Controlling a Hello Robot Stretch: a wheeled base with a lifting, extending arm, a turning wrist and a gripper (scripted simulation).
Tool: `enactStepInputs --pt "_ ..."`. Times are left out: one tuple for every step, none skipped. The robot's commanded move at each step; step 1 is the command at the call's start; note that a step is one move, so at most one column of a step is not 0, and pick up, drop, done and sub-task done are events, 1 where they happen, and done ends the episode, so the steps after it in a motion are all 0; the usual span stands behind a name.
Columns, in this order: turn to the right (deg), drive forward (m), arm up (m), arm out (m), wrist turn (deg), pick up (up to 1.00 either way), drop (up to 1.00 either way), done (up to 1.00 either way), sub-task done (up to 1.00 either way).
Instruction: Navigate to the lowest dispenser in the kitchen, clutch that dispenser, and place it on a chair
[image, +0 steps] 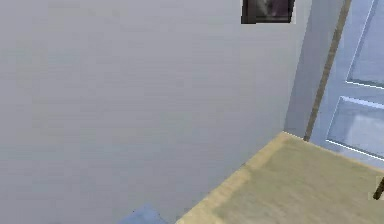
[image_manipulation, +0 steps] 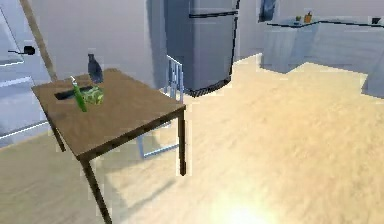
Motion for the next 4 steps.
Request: enactStepInputs --pt "27.0 0.0 0.0 0.0 0.0 0.0 0.0 0.0 0.0" --pt "0.0 0.9 0.0 0.0 0.0 0.0 0.0 0.0 0.0" --pt "21.0 0.0 0.0 0.0 0.0 0.0 0.0 0.0 0.0" --pt "0.0 0.8 0.0 0.0 0.0 0.0 0.0 0.0 0.0"
